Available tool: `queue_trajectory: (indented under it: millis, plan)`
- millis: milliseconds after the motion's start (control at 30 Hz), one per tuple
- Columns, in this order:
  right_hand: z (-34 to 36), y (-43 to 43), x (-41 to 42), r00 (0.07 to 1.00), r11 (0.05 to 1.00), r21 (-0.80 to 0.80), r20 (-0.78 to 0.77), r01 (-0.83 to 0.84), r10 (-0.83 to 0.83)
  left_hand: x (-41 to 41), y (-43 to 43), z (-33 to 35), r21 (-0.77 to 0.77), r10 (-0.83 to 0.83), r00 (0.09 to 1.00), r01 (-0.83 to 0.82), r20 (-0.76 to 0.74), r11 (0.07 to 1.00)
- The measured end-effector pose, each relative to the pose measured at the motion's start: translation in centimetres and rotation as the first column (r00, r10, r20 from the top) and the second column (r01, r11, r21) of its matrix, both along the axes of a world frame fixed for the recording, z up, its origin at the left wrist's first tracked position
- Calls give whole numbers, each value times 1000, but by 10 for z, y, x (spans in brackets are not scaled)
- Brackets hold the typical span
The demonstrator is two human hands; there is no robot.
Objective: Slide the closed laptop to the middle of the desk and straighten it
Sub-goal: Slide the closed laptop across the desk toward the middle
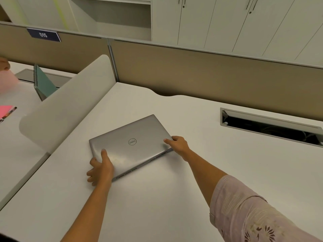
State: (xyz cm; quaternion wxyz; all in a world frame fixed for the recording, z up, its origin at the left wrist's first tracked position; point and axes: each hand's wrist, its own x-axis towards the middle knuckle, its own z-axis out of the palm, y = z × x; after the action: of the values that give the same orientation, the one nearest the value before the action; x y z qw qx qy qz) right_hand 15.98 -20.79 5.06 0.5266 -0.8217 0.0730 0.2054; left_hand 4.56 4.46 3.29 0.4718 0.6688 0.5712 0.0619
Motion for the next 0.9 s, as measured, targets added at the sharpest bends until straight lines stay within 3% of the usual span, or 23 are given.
queue_trajectory:
  millis: [200,467,900]
  plan:
    - [-11,-1,4,999,999,-37,14,31,-31,-3,4,-5,25,7,995,-4,-95,1000]
    - [-11,-28,-3,994,999,-17,-103,30,-31,-18,-13,-7,53,-29,999,30,-25,998]
    - [-8,-166,-86,990,992,-74,-91,102,-108,-31,-108,7,156,-323,946,316,17,936]
